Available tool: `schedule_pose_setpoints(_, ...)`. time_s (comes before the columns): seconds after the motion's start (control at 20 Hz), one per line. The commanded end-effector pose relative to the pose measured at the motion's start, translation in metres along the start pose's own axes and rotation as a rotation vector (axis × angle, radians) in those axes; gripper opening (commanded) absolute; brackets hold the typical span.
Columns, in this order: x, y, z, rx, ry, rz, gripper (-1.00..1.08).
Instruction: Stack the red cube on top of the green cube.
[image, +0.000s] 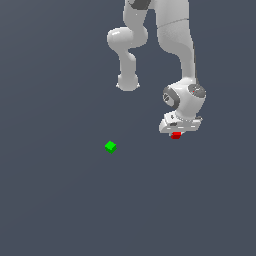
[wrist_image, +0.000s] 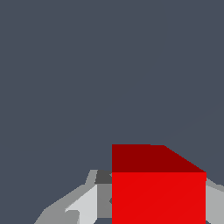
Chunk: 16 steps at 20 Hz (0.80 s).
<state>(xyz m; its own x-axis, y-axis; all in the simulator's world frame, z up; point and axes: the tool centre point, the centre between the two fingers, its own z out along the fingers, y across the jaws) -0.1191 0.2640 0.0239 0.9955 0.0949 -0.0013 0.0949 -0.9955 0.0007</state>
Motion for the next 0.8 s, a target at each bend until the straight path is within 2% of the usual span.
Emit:
schedule_pose_setpoints(0.0,0.0,0.0,-0.007,0.0,0.001,0.0,-1.0)
schedule_pose_setpoints(0.75,-0.001,0.0,-0.087,0.0,0.001,-0.001,-1.0)
